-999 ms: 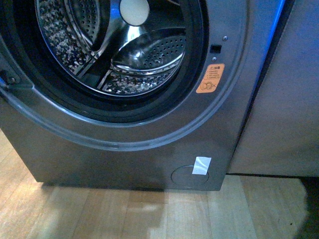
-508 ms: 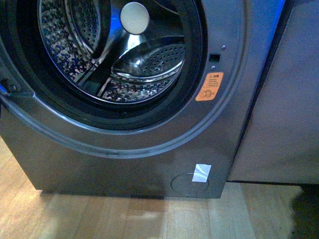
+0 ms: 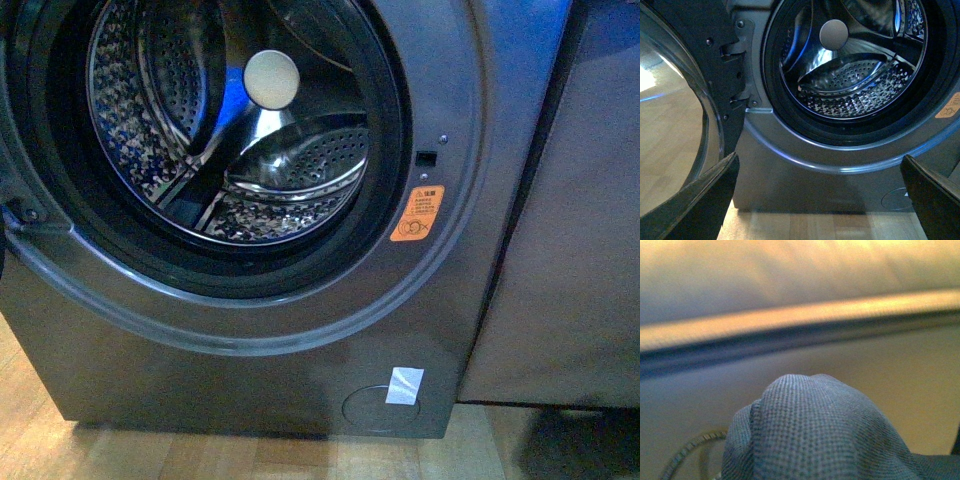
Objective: Put clothes into washing machine
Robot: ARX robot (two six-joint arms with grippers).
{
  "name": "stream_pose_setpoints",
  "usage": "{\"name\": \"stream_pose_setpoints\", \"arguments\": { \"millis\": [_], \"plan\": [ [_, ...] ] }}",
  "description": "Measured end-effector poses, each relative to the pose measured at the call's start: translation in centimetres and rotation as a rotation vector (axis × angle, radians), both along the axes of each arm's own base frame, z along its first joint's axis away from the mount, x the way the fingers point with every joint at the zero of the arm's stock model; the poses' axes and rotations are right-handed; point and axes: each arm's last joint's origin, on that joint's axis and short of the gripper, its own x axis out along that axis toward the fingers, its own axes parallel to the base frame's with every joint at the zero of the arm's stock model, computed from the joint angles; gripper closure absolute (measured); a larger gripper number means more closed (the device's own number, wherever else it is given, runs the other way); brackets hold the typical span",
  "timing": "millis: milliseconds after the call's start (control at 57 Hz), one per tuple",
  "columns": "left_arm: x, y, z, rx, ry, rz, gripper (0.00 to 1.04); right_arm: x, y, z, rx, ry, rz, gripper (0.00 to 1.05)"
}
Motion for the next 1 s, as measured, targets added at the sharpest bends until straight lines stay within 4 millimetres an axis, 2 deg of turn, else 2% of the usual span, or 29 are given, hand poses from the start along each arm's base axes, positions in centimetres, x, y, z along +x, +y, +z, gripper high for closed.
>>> {"name": "stream_pose_setpoints", "arguments": {
  "millis": [53, 193, 298, 333, 351, 421, 526, 631, 666, 754, 841, 894, 947, 964, 999],
  "plan": [
    [0.0, 0.0, 0.0, 0.000, 0.000, 0.000, 0.07, 0.5, 0.8, 2.0, -0.024, -0.027, 0.021, 0.99],
    [0.0, 0.0, 0.0, 0.000, 0.000, 0.000, 0.07, 2.7, 4.1, 10.1, -0.118, -0.142, 0.087, 0.99],
    [0.0, 0.0, 0.0, 0.000, 0.000, 0.000, 0.07, 3.5, 6.2, 14.6, -0.148, -0.201, 0.116, 0.99],
    [0.0, 0.0, 0.0, 0.000, 0.000, 0.000, 0.07, 3.8, 7.2, 16.8, -0.161, -0.225, 0.138, 0.99],
    [0.0, 0.0, 0.0, 0.000, 0.000, 0.000, 0.07, 3.9, 7.3, 17.0, -0.162, -0.227, 0.141, 0.99],
    [0.0, 0.0, 0.0, 0.000, 0.000, 0.000, 0.07, 4.4, 9.4, 20.7, -0.180, -0.265, 0.170, 0.99],
    [0.0, 0.0, 0.0, 0.000, 0.000, 0.000, 0.07, 5.5, 12.7, 25.0, -0.193, -0.296, 0.225, 0.99],
    [0.0, 0.0, 0.0, 0.000, 0.000, 0.000, 0.07, 6.7, 14.5, 25.8, -0.198, -0.299, 0.271, 0.99],
    [0.0, 0.0, 0.0, 0.000, 0.000, 0.000, 0.07, 6.7, 14.5, 25.8, -0.198, -0.299, 0.271, 0.99],
    [0.0, 0.0, 0.0, 0.000, 0.000, 0.000, 0.07, 8.1, 15.1, 25.4, -0.182, -0.283, 0.273, 0.99],
    [0.0, 0.0, 0.0, 0.000, 0.000, 0.000, 0.07, 8.3, 15.7, 25.6, -0.177, -0.281, 0.270, 0.99],
    [0.0, 0.0, 0.0, 0.000, 0.000, 0.000, 0.07, 8.3, 17.3, 26.2, -0.192, -0.293, 0.293, 0.99],
    [0.0, 0.0, 0.0, 0.000, 0.000, 0.000, 0.07, 8.3, 17.3, 26.2, -0.192, -0.293, 0.293, 0.99],
    [0.0, 0.0, 0.0, 0.000, 0.000, 0.000, 0.07, 8.3, 18.2, 26.6, -0.209, -0.301, 0.300, 0.99],
    [0.0, 0.0, 0.0, 0.000, 0.000, 0.000, 0.07, 8.3, 18.2, 26.6, -0.209, -0.301, 0.300, 0.99]
  ]
}}
